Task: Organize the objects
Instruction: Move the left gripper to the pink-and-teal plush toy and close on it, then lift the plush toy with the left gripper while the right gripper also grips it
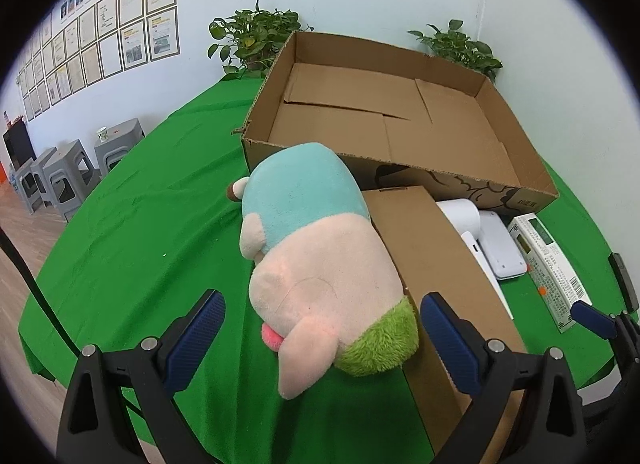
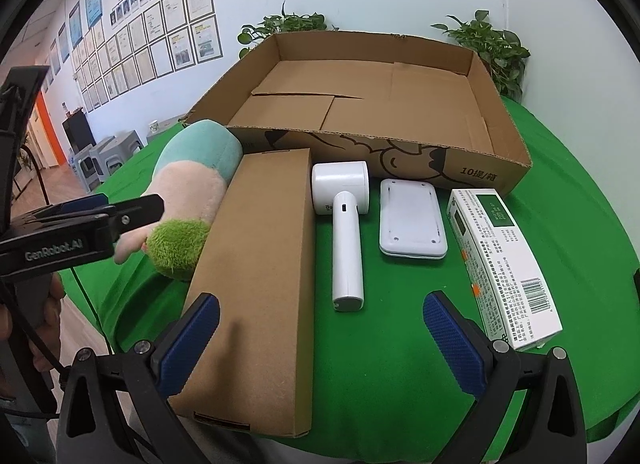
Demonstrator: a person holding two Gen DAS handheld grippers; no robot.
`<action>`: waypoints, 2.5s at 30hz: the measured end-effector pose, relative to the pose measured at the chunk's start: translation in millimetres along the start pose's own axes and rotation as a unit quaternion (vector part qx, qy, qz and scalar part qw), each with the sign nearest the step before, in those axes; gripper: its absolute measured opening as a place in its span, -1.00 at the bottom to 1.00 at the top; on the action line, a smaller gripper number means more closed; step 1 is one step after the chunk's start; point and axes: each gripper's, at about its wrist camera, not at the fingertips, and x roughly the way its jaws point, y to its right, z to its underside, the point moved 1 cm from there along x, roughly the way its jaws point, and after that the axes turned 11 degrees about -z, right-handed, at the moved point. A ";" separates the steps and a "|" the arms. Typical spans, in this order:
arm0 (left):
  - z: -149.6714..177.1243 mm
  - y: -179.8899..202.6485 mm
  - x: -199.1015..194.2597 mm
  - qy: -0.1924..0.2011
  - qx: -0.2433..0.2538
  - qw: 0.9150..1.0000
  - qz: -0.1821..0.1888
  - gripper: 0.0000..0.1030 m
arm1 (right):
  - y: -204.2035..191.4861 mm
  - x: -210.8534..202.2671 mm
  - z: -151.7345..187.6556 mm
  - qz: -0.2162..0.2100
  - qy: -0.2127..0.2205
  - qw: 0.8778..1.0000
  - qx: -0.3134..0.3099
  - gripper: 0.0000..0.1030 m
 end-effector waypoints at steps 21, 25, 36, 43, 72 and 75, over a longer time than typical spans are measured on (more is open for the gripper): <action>6.2 2.4 26.7 -0.009 0.004 0.999 0.040 0.49 | -22.4 15.7 -25.7 -0.024 -0.028 0.999 -0.023 0.99; 5.9 -1.1 26.9 -0.009 0.001 0.999 0.052 0.45 | -25.4 16.0 -36.9 -0.022 -0.027 0.999 -0.023 0.99; 6.1 -13.5 26.1 -0.013 0.001 0.997 0.078 0.29 | -38.6 21.4 -59.8 -0.018 -0.029 0.999 -0.033 0.99; 10.1 -36.2 13.9 -0.018 0.016 0.996 0.091 -0.09 | -52.8 30.3 -89.2 -0.067 -0.028 0.997 -0.023 0.99; 4.1 -39.4 33.2 -0.056 -0.034 0.988 0.140 0.34 | -89.7 167.7 -129.6 -0.141 -0.143 0.979 -0.035 0.60; 4.3 -37.8 31.9 -0.050 -0.026 0.989 0.137 0.16 | -91.6 168.1 -128.1 -0.139 -0.134 0.980 -0.041 0.44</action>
